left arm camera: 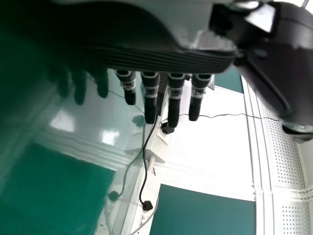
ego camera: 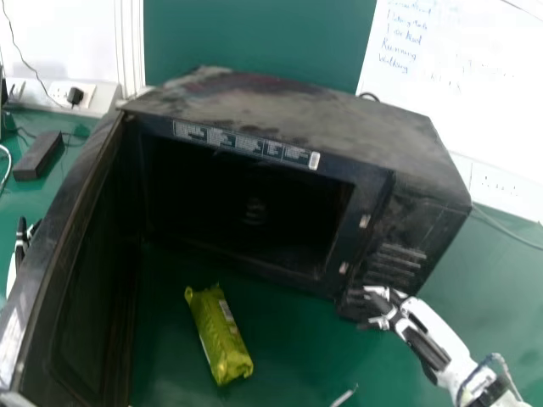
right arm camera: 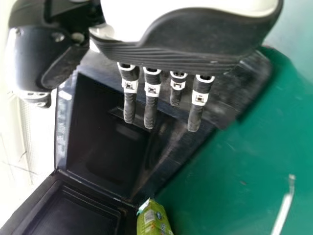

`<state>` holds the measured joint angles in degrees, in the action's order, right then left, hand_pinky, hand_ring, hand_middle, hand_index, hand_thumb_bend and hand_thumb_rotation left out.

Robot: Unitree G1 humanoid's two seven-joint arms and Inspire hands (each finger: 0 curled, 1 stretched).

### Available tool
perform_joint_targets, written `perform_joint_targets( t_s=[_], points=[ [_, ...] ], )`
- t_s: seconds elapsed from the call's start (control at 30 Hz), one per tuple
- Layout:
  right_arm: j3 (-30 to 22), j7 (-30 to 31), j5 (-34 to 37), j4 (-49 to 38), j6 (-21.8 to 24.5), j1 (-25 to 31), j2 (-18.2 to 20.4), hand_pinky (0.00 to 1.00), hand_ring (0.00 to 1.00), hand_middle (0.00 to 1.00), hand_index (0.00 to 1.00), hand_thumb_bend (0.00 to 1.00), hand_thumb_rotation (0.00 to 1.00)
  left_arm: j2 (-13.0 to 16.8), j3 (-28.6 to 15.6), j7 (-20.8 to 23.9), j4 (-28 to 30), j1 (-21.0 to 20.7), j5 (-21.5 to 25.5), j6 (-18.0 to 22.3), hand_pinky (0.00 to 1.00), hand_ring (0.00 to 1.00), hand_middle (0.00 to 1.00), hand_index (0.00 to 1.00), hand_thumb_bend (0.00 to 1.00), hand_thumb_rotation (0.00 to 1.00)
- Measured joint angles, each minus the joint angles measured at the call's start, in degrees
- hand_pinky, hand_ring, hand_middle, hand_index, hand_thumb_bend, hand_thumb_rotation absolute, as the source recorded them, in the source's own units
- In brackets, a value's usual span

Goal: Put biscuit inside oven

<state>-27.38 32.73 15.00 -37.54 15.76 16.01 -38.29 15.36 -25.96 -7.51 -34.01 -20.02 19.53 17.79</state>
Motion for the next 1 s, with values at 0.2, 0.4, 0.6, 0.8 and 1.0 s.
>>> perform_joint_targets(
  t_s=[0.2, 0.4, 0.6, 0.8, 1.0],
  points=[
    [4.95, -8.89, -13.97, -12.64, 10.59, 1.33, -0.16, 0.66, 0.77, 0.82, 0.83, 0.78, 0.41, -0.2, -0.01, 0.01, 0.12, 0.01, 0.14, 0.02, 0.94, 0.89, 0.89, 0.92, 0.26, 0.0],
    [15.38, -12.72, -32.5, -20.4, 19.96, 1.19, -1.61, 0.63, 0.75, 0.79, 0.83, 0.78, 0.43, -0.2, 0.0, 0.38, 0.18, 0.06, -0.11, 0.02, 0.94, 0.89, 0.89, 0.92, 0.27, 0.0],
    [26.29, -10.09, -52.5, -22.07, 20.35, -1.12, -0.8, 0.68, 0.78, 0.81, 0.83, 0.81, 0.41, -0.2, 0.01, 0.37, 0.27, 0.09, -0.26, 0.02, 0.94, 0.89, 0.9, 0.93, 0.27, 0.0],
    [35.64, 3.3, -75.09, -22.11, 19.5, -6.46, 8.87, 0.65, 0.77, 0.81, 0.86, 0.82, 0.45, -0.21, 0.01, 0.35, 0.38, 0.1, -0.25, 0.02, 0.94, 0.89, 0.89, 0.92, 0.27, 0.0],
    [39.6, 18.04, -90.35, -22.12, 13.48, -12.18, 18.07, 0.71, 0.81, 0.82, 0.87, 0.82, 0.46, -0.21, -0.01, 0.32, 0.55, 0.1, -0.22, 0.02, 0.94, 0.89, 0.89, 0.92, 0.27, 0.0]
  ],
)
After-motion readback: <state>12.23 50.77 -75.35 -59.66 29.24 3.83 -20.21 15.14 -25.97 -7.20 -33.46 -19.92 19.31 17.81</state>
